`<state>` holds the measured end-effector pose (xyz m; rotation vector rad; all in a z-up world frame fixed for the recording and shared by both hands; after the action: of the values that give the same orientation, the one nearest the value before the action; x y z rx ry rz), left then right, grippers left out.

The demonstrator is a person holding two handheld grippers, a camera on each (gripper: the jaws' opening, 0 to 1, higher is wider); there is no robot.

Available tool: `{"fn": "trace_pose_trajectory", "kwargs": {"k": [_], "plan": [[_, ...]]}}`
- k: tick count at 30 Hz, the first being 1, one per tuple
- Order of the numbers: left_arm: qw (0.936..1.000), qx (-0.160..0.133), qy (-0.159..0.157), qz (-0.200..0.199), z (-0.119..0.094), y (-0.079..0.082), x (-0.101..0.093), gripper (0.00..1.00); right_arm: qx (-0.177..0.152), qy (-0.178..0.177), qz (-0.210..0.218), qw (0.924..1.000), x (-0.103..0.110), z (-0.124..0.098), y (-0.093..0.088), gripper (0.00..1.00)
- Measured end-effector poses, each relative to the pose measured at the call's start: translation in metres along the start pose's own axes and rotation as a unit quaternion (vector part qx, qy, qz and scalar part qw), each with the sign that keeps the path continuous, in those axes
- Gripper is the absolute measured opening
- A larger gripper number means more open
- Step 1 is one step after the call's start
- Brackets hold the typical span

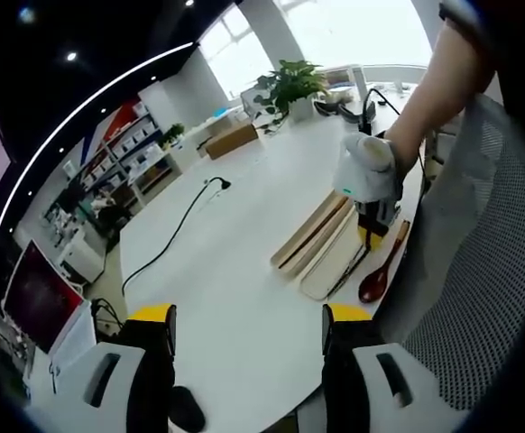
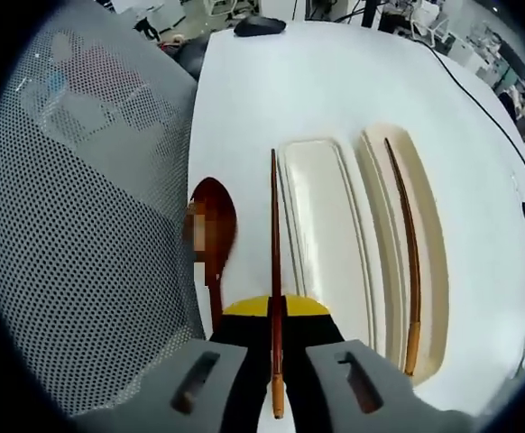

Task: Arrange the utensils inside the cutlery case until each visible utensil rests in its matching compartment.

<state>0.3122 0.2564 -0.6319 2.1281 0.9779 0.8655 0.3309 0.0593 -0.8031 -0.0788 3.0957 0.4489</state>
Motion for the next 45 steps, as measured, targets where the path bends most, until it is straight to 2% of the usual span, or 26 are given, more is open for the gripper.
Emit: {"fn": "trace_pose_trajectory", "kwargs": {"k": [17,33,45], "plan": [[1.0,0.0,-0.005,0.006,0.001,0.0,-0.002,0.67,0.005,-0.031,-0.009,0.9995,-0.015,-0.019,-0.003,0.0],[1.0,0.001,-0.004,0.004,0.001,0.0,-0.002,0.67,0.008,-0.065,-0.019,0.9977,-0.044,-0.029,0.001,0.0],[1.0,0.002,-0.006,0.002,0.001,0.0,-0.001,0.67,0.021,-0.099,-0.018,0.9947,-0.07,-0.032,-0.003,0.0]]}}
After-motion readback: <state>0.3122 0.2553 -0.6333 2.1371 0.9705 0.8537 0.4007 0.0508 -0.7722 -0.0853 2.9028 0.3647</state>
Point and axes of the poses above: the point that each gripper's makers call its tool centre point, and the gripper's own axes: z roughly forward along the fingers, x roughly to its left, y roughly out of its top, the point moved 2 cm from there along -z, roughly backward along the fingers, and after that the axes turned 11 degrees about -z, right-handed, at the moved point
